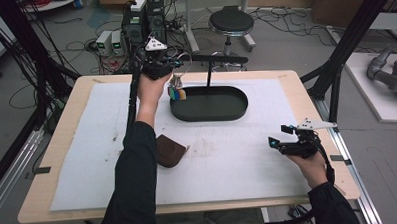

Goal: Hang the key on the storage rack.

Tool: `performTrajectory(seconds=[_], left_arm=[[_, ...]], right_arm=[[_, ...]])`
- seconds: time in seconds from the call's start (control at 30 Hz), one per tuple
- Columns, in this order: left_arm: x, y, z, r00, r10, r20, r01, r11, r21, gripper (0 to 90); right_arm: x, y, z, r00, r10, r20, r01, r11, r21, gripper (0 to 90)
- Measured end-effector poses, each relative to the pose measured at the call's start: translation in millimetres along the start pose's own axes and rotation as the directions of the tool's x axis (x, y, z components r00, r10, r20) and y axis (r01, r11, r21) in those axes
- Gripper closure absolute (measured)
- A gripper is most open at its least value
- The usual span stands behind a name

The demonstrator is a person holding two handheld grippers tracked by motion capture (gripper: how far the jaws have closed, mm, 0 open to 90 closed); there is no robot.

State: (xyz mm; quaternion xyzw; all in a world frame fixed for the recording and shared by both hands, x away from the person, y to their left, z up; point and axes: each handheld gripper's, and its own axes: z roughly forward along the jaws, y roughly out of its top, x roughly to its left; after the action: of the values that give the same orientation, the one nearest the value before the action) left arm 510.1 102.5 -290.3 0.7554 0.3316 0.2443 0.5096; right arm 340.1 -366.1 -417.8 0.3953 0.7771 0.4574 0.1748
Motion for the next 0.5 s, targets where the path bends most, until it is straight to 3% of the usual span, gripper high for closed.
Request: performTrajectory(seconds=[0.5], left_arm=[[5.6,-9.7,2.5,0.9999,-0.016,-0.001,0.016,0.9998,0.014,86.3]], right_arm=[[0.1,0.1,1.0,1.0000,-0.007,-0.003,0.007,1.000,0.001,19.9]])
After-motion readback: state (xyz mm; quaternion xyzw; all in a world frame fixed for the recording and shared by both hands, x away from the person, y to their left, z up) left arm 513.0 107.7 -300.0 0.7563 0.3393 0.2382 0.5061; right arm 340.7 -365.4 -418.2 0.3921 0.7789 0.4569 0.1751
